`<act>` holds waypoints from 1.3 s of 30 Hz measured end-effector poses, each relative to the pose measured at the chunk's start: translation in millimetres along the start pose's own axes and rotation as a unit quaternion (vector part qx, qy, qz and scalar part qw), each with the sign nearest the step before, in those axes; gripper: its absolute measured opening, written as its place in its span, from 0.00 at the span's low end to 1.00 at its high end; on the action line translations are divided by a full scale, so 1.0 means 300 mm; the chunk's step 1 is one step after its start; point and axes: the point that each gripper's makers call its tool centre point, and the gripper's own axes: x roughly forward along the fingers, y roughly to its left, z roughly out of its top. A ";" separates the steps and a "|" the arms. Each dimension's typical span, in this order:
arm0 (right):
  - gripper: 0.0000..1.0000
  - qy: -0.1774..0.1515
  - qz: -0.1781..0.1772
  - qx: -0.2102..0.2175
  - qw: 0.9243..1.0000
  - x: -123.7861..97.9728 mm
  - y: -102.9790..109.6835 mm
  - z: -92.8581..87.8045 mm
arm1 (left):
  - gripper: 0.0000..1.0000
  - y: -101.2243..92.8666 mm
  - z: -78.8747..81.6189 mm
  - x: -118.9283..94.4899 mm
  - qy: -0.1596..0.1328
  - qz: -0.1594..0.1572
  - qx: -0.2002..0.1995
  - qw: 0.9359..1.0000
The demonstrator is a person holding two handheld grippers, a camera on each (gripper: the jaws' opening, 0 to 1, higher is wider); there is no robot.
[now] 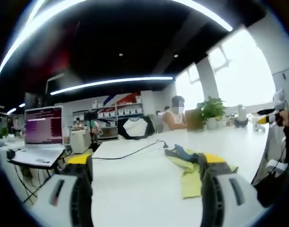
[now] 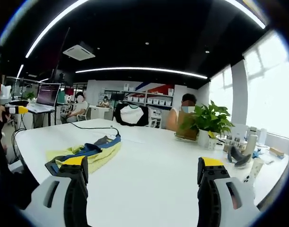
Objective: Fold the garment on the visible template until the final outline fits inside the template.
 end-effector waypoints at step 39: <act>0.99 0.004 0.191 -0.040 0.981 0.166 0.538 0.078 | 1.00 -0.034 -0.022 -0.016 0.004 -0.023 -0.014 1.000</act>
